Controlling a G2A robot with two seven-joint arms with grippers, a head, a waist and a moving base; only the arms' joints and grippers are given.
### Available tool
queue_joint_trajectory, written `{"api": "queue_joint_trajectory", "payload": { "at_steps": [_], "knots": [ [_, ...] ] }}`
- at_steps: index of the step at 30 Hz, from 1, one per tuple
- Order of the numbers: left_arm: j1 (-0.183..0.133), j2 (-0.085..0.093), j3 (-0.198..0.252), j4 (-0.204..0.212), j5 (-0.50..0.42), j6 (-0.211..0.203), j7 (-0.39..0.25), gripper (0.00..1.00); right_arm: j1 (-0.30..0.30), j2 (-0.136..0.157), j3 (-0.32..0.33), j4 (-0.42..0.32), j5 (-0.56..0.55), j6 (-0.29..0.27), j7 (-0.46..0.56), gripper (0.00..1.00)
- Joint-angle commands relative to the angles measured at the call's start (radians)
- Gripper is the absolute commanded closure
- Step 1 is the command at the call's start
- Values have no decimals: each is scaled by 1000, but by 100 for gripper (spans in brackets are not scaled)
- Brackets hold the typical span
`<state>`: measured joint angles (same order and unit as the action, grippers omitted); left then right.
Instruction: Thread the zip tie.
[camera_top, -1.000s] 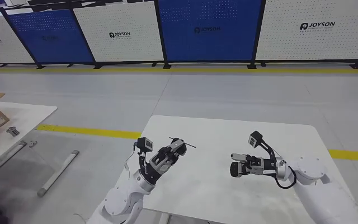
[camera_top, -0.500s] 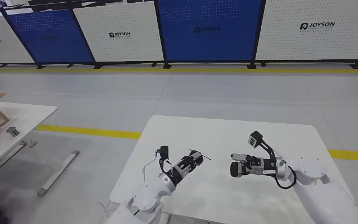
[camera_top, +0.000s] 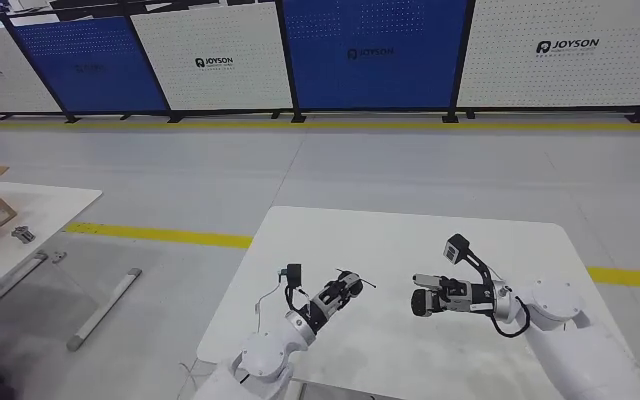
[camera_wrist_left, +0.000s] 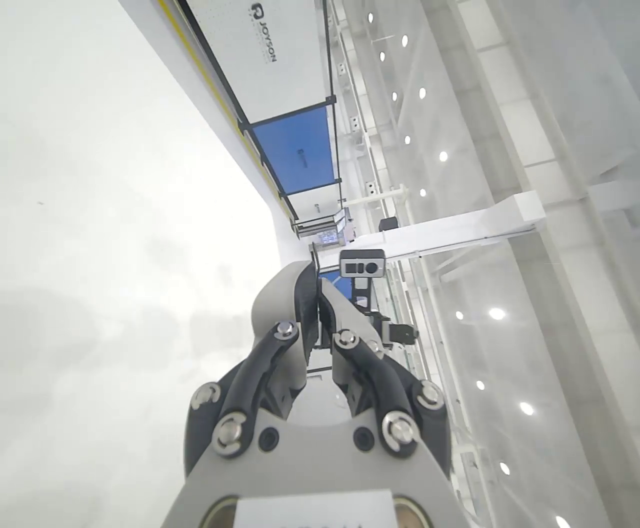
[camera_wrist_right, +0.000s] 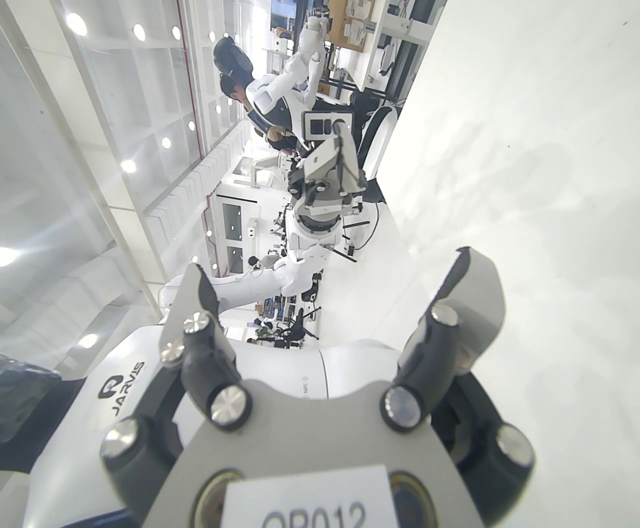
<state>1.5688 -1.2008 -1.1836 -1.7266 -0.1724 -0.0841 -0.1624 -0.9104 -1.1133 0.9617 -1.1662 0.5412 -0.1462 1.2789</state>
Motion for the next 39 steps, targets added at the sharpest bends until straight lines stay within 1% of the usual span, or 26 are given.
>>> {"api": "queue_joint_trajectory", "payload": {
  "at_steps": [1, 4, 5, 8, 11, 13, 15, 16, 28, 30, 32, 33, 34, 36, 39],
  "knots": [
    [-4, 0, -9, 22, 12, 2, 18, 100, 0, 0, 0, 0, 0, 0, 0, 0],
    [-7, 5, -44, 41, 4, -1, 19, 100, 0, 0, 0, 0, 0, 0, 0, 0],
    [-9, 7, -57, 40, 4, 2, 13, 100, 0, 0, 0, 0, 0, 0, 0, 0],
    [-8, 9, -67, 31, 15, 22, 5, 100, 0, 0, 0, 0, 0, 0, 0, 0],
    [14, 18, -105, 31, 26, 44, -30, 100, 0, 0, 0, 0, 0, 0, 0, 0],
    [33, 27, -140, 39, 29, 57, -88, 100, 0, 0, 0, 0, 0, 0, 0, 0],
    [52, 34, -156, 46, 59, 51, -111, 100, 0, 0, 0, 0, 0, 0, 0, 0],
    [57, 34, -156, 45, 60, 46, -111, 100, 0, 0, 0, 0, 0, 0, 0, 0],
    [56, 34, -155, 45, 58, 46, -112, 100, 0, 0, 0, 0, 0, 0, 0, 0],
    [54, 32, -150, 31, 27, 27, -121, 100, 0, 0, 0, 0, 0, 0, 0, 0],
    [71, 32, -164, -4, -29, -15, -126, 100, 0, 0, 0, 0, 0, 0, 0, 0],
    [87, 33, -180, -21, -67, -46, -136, 100, 0, 0, 0, 0, 0, 0, 0, 0],
    [96, 33, -189, -32, -100, -76, -151, 100, 0, 0, 0, 0, 0, 0, 0, 0],
    [121, 35, -219, -48, -201, -140, -203, 100, 0, 0, 0, 0, 0, 0, 0, 0],
    [150, 38, -260, -73, -303, -210, -258, 100, 0, 0, 0, 0, 0, 0, 0, 0]
  ]
}}
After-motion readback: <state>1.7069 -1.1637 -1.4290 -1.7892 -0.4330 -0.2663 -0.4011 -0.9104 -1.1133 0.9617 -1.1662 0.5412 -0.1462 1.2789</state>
